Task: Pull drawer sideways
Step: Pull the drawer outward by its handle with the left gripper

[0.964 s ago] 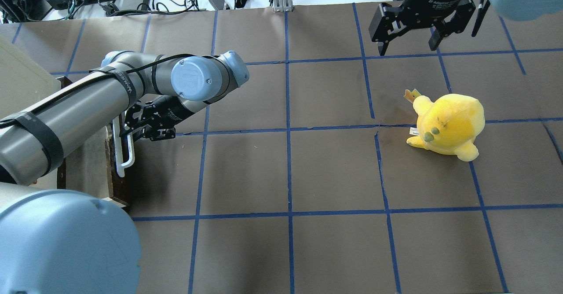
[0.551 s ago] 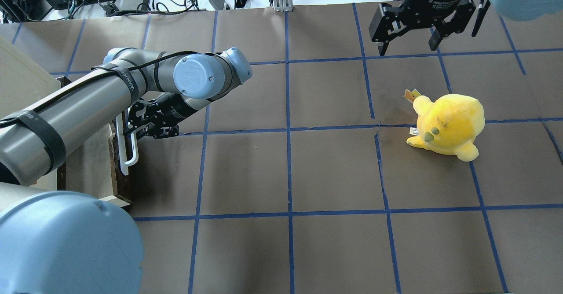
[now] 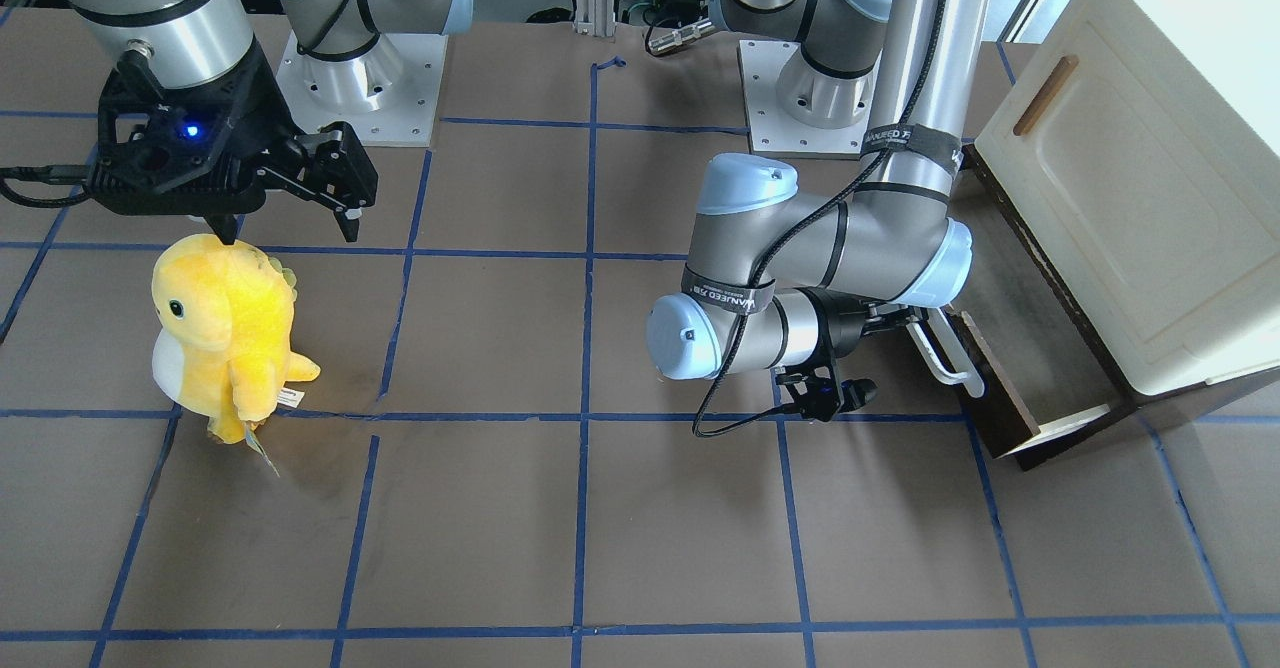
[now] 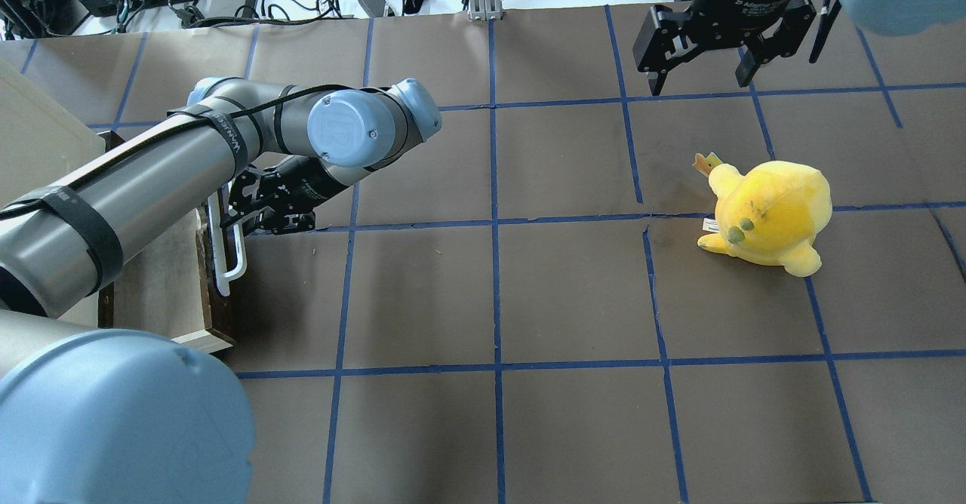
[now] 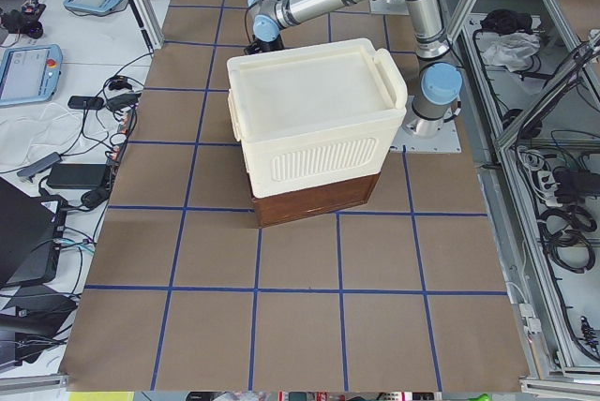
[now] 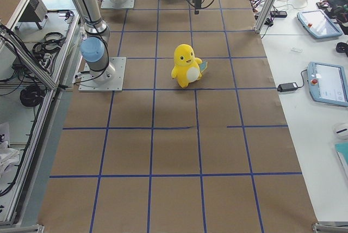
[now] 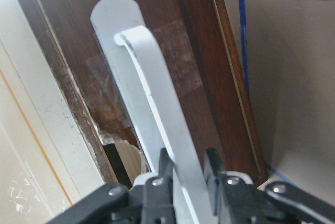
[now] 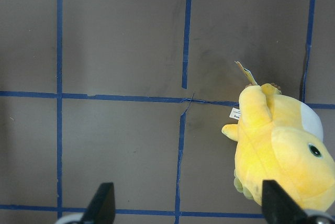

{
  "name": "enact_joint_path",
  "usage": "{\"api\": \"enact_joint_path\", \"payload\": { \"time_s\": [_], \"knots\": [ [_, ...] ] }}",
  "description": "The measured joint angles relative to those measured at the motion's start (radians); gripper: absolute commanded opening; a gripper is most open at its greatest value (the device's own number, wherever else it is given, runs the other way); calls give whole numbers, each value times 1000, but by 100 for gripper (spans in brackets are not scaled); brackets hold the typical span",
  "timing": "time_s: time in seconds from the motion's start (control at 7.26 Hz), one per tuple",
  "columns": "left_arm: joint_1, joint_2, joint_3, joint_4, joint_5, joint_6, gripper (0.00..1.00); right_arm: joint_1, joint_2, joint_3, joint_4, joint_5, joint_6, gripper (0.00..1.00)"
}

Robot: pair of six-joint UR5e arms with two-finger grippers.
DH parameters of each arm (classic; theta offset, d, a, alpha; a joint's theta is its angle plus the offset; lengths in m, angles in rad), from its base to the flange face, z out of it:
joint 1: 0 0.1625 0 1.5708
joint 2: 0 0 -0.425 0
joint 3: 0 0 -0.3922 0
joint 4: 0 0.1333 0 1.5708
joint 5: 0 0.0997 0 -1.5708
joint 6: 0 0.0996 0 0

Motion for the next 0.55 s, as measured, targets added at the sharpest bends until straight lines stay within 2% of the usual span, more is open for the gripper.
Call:
{"api": "enact_joint_path", "payload": {
  "time_s": [0.14, 0.28, 0.55],
  "knots": [
    [-1, 0, 1, 0, 3, 2, 70, 0, 0, 0, 0, 0, 0, 100],
    [-2, 0, 1, 0, 10, 2, 77, 0, 0, 0, 0, 0, 1, 100],
    [-1, 0, -1, 0, 12, 3, 78, 0, 0, 0, 0, 0, 1, 100]
  ]
}}
